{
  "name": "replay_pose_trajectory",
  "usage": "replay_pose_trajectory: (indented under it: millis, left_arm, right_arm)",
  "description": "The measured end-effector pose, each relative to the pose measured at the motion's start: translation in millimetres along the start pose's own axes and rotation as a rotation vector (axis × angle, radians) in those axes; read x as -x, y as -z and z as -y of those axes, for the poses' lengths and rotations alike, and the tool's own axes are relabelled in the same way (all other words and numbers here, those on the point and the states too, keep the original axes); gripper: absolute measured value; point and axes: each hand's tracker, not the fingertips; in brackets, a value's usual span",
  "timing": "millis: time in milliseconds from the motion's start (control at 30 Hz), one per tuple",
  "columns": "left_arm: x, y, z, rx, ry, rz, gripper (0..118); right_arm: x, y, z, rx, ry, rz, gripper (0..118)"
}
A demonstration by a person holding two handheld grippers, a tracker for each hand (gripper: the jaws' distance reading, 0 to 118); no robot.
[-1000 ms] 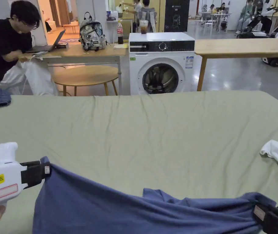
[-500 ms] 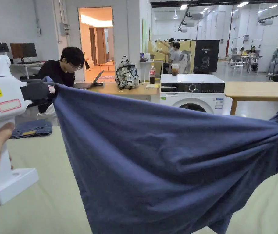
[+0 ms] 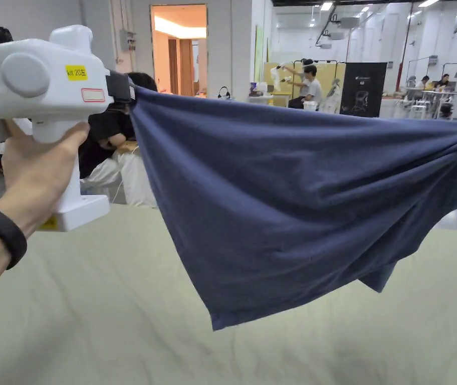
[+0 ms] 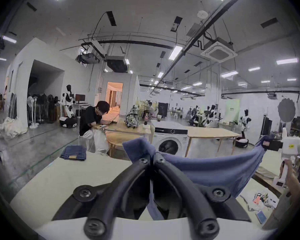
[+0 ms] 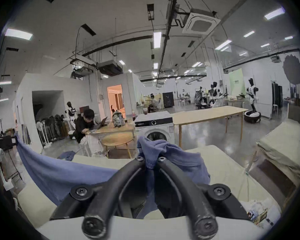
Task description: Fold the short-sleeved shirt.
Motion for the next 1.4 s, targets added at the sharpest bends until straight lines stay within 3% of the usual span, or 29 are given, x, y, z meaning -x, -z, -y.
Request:
replay_pose_trajectory:
  millis: [200,333,567,600,667,700,733,767,800,900,1000,1033,1067,1100,1133,1167,1200,1267,1400]
  left_arm:
    - [24,53,62,0.149,-0.045,0.023,0]
    - [30,34,133,0.213,-0.136,0.081,0]
    - [28,-87,302,0.352,-0.275,0.119,0]
    - [29,-106,325,0.405,-0.302,0.133,0]
    - [22,-145,361,0.437,-0.349,0.082,0]
    - [24,-161,374,0.497,-0.369,0.106,0]
    - [22,-178,386,0.533,-0.342,0.094,0]
    - [19,-194,396,0.531,-0.326,0.062,0]
    - [11,-205,400,0.596,-0.307,0.075,0]
    - [11,-239,413,0.594,-0.305,0.058,0]
    - [22,-258,427,0.622,-0.271,0.062,0]
    - [22,-262,428,0.618,-0.273,0.069,0]
    - [16,-264,427,0.603,-0.264,0.078,0]
    - [14,-264,425,0.598,-0.255,0.076,5]
    - [12,-264,422,0.593,-0.231,0.077,20]
    - [8,-265,418,0.575,-0.183,0.071,46]
    - [13,-269,416,0.547,-0.148,0.044,56]
    - [4,-272,401,0.524,-0.089,0.025,56]
    - [-30,-280,355,0.347,-0.034,0.025,56]
  right_arm:
    - [-9,72,60,0.111,-0.033,0.053,5]
    - [-33,63,127,0.182,0.01,0.017,5]
    - [-81,-48,302,0.376,0.004,0.055,5]
    - [-87,-70,332,0.391,0.048,0.092,5]
    - [-98,-114,376,0.474,0.136,0.059,5]
    - [-101,-136,395,0.468,0.182,0.11,5]
    - [-105,-155,409,0.492,0.209,0.112,5]
    - [-98,-180,415,0.493,0.184,0.131,5]
    - [-97,-198,424,0.483,0.191,0.189,5]
    - [-97,-234,436,0.532,0.234,0.179,5]
    - [-96,-254,444,0.526,0.201,0.163,5]
    - [-96,-255,445,0.52,0.182,0.161,11]
    - [-94,-257,444,0.529,0.138,0.165,30]
    - [-91,-260,443,0.528,0.087,0.202,47]
    - [-90,-265,442,0.511,0.064,0.228,57]
    - [-89,-272,437,0.497,0.074,0.214,58]
    - [-90,-279,432,0.48,0.086,0.2,58]
    - [-86,-291,417,0.436,0.085,0.18,58]
    - [-72,-301,379,0.327,-0.011,0.166,58]
